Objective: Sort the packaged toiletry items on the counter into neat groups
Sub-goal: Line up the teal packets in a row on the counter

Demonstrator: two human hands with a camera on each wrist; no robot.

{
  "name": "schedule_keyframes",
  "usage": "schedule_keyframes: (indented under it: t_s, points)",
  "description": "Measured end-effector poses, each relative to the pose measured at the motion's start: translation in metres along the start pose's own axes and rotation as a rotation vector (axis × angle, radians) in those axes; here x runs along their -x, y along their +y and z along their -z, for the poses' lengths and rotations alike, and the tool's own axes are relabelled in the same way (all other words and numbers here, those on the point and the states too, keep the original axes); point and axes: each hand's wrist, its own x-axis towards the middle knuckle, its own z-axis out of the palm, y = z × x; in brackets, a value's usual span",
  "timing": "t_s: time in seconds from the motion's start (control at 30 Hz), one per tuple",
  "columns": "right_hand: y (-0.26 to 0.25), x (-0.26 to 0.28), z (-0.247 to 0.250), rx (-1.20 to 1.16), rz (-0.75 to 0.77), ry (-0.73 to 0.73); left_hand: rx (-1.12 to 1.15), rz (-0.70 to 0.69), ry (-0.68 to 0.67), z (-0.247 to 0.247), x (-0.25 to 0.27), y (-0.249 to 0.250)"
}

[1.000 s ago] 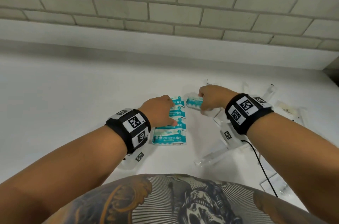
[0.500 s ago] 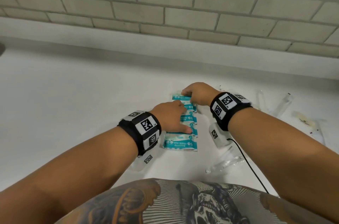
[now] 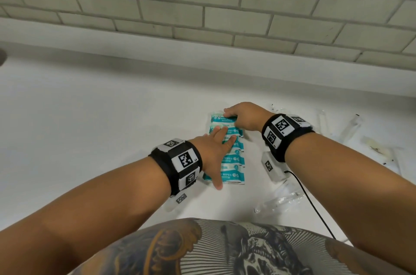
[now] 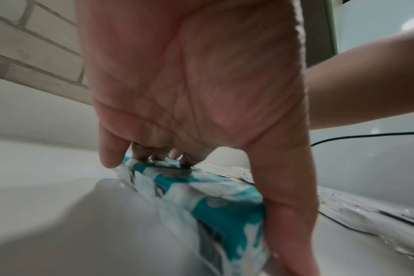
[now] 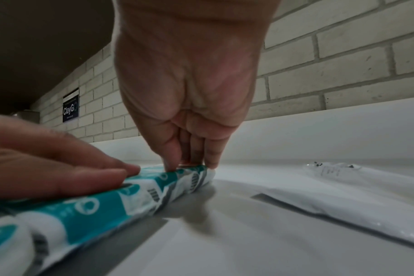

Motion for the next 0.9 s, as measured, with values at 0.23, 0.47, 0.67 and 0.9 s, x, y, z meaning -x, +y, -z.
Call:
schedule_keyframes:
  t_s: [0.23,0.47,0.67,0.9]
  points:
    - [0.004,-0.018,0.0,0.009,-0.009,0.004,-0.004,-0.004,0.05,0.006,-0.01,-0.013]
    - [0.013,-0.071,0.011,0.018,-0.075,0.084,-0.02,0.018,0.047,0.034,-0.04,-0.051]
    - [0.027,-0.127,0.032,0.06,-0.05,0.055,0.0,0.058,0.01,0.072,-0.086,-0.102]
    - [0.057,-0.175,0.043,-0.012,-0.125,-0.024,0.031,0.018,0.011,0.117,-0.13,-0.146]
